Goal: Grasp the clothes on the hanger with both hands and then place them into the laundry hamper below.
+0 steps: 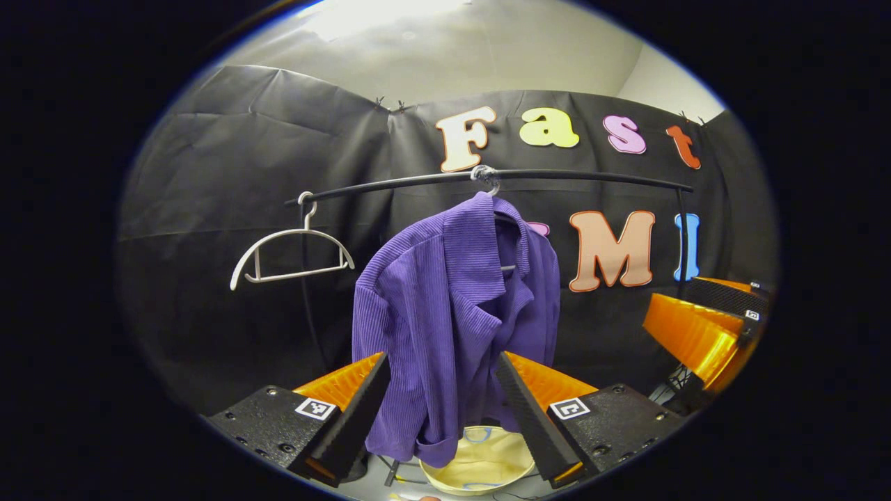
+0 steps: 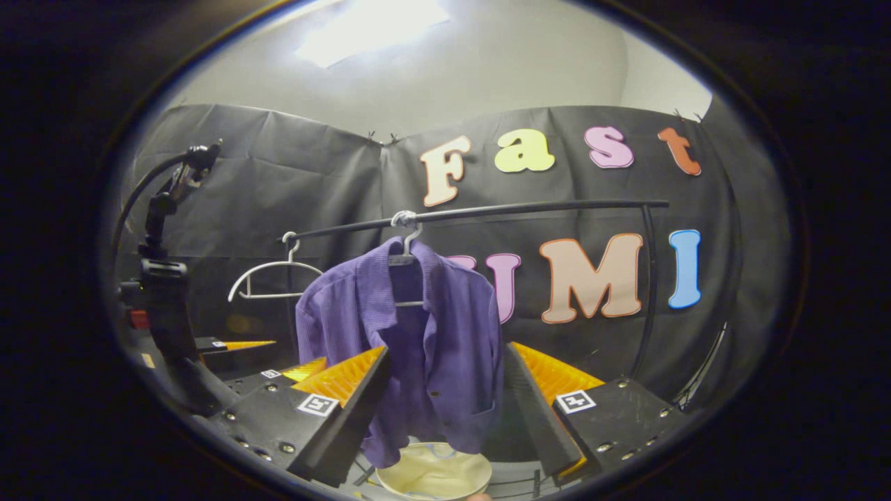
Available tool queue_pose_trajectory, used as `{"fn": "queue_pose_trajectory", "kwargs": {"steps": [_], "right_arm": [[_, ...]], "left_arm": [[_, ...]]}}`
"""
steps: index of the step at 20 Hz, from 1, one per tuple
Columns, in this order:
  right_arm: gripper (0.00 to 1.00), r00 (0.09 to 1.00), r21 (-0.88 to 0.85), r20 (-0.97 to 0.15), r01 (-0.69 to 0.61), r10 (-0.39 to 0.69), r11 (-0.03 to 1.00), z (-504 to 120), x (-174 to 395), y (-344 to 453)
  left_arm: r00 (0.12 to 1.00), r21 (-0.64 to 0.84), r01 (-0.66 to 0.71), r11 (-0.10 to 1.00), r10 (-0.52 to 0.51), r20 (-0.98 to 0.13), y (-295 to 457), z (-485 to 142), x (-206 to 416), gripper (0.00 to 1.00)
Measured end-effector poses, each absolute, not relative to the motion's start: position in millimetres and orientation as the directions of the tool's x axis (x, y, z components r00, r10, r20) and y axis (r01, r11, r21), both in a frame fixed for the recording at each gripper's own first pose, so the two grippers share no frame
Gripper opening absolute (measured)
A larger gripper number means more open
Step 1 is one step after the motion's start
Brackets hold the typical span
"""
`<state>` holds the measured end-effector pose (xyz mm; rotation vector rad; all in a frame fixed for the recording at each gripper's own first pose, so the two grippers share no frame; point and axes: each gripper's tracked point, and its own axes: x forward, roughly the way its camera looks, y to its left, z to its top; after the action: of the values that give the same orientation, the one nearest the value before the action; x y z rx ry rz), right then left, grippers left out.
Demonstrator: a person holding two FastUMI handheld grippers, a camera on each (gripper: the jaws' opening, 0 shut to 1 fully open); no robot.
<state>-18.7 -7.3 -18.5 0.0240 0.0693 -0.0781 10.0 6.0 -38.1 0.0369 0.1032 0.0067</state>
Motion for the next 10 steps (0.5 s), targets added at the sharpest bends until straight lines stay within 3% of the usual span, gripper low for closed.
{"fn": "queue_pose_trajectory", "kwargs": {"steps": [4, 10], "right_arm": [[0.96, 0.992, 0.013, -0.070, 0.108, -0.106, 0.994, -19, -17, -18], [0.96, 0.983, -0.012, -0.085, 0.159, -0.160, 0.987, -25, -21, -36]], "left_arm": [[0.996, 0.065, -0.039, 0.997, 0.044, -0.077, 4, -41, 34, 0.96], [0.991, 0.099, -0.112, 0.989, 0.118, -0.058, 7, -60, 80, 0.94]]}}
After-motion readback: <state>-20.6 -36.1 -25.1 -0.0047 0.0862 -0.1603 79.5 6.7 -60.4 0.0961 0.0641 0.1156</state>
